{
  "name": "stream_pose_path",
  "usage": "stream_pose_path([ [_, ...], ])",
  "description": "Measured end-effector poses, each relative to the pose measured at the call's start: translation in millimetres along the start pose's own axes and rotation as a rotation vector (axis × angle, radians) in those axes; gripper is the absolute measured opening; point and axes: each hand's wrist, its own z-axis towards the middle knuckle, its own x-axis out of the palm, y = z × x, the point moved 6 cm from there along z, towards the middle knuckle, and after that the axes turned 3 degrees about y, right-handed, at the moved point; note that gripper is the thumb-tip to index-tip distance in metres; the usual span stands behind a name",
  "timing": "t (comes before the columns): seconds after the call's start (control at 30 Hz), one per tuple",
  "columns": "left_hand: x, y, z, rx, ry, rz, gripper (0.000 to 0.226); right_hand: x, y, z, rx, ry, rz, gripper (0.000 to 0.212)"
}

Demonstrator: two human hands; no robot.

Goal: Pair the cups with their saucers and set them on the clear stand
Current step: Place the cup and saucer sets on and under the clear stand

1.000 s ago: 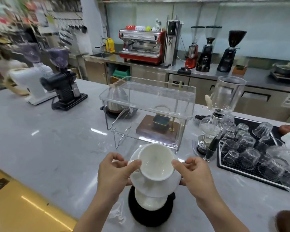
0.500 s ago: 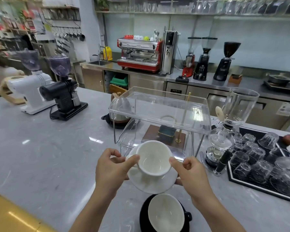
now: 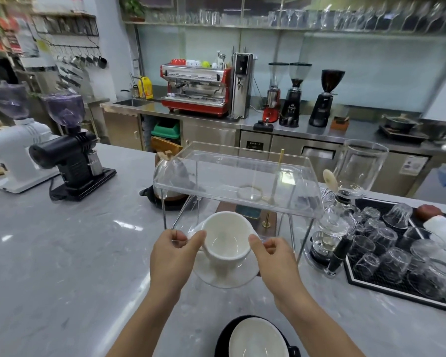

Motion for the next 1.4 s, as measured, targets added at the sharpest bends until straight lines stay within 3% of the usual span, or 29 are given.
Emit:
stream_pose_path([
  [0.13, 13, -1, 19, 0.023, 0.036, -0.017, 0.046, 2, 4, 18, 0.015, -0.023, 0.022, 0.033],
  [0.5, 45, -1, 69, 0.005, 0.055, -0.037, 0.054, 13, 17, 70, 0.009, -0.081, 0.186, 0.038],
  [0.6, 54, -3, 82, 0.002, 0.05, -0.046, 0.047, 18, 15, 86, 0.03, -0.078, 0.215, 0.056],
  [0.73, 67, -1, 98, -0.009, 0.093, -0.038, 0.056, 15, 19, 100, 0.039, -0.081, 0.263, 0.03],
  [0.83, 75, 1, 110, 0.0, 0.122, -0.054, 0.042, 10, 22, 106, 0.024, -0.113, 0.281, 0.024],
  [0.9, 79, 4, 115, -0.014, 0.149, -0.044, 0.04, 7, 27, 104, 0.011, -0.118, 0.285, 0.03],
  [1.07, 83, 5, 119, -0.025, 0.183, -0.045, 0.061, 5, 32, 104, -0.017, -0.111, 0.257, 0.038],
  [1.2, 83, 0, 115, -0.041, 0.183, -0.012, 0.05, 5, 31, 105, -0.017, -0.127, 0.225, 0.037],
  [1.3, 82, 1, 115, -0.045, 0.202, -0.006, 0.061, 5, 27, 106, -0.006, -0.133, 0.219, 0.033],
  [1.4, 79, 1, 111, -0.031, 0.192, 0.005, 0.042, 5, 21, 109, 0.013, -0.124, 0.219, 0.03],
])
